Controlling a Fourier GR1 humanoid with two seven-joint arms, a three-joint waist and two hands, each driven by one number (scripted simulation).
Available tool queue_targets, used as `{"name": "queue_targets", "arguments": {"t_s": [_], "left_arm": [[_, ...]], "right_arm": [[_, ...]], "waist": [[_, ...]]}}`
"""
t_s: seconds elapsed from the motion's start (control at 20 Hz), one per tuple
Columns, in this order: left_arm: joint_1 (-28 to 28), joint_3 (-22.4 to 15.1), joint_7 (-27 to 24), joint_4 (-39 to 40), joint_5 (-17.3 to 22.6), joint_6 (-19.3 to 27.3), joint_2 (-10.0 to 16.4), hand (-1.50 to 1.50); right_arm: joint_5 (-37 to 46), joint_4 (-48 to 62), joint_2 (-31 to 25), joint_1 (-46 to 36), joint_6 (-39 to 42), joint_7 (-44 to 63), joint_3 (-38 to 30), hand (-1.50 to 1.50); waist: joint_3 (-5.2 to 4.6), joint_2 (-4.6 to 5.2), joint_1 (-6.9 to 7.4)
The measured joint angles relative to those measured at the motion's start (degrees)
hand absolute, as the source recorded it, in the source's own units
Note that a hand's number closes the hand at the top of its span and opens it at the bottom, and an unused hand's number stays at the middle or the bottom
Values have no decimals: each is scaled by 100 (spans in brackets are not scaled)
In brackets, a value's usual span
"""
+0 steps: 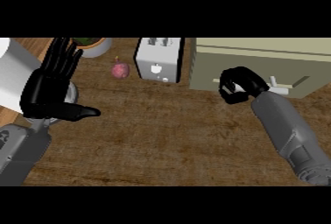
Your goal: Pick up the cup, place it into the drawer and close the drawer
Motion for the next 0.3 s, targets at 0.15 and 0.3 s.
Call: {"name": "queue_targets", "arguments": {"t_s": [0.15,0.3], "left_arm": [[-7,-19,-6,22,-21,-28,-29,-150],[13,-38,-31,49,-28,-50,-89,-150]], "right_arm": [[-63,47,-41,0,38,-217,-64,150],[-120,115,-32,20,16,-333,-130,150]], "waist": [[6,21,28],[13,36,37]]}}
